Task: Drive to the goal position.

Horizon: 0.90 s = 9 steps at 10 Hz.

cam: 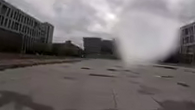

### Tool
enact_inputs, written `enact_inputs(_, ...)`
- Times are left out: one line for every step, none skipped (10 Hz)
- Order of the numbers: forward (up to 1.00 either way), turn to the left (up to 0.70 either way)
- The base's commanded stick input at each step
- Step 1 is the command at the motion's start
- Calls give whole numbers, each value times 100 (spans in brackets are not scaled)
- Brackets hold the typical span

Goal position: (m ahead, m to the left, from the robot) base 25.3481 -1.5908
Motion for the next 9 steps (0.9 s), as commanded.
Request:
enact_inputs(70,0)
enact_inputs(70,0)
enact_inputs(70,0)
enact_inputs(70,0)
enact_inputs(70,0)
enact_inputs(70,0)
enact_inputs(70,0)
enact_inputs(70,0)
enact_inputs(70,0)
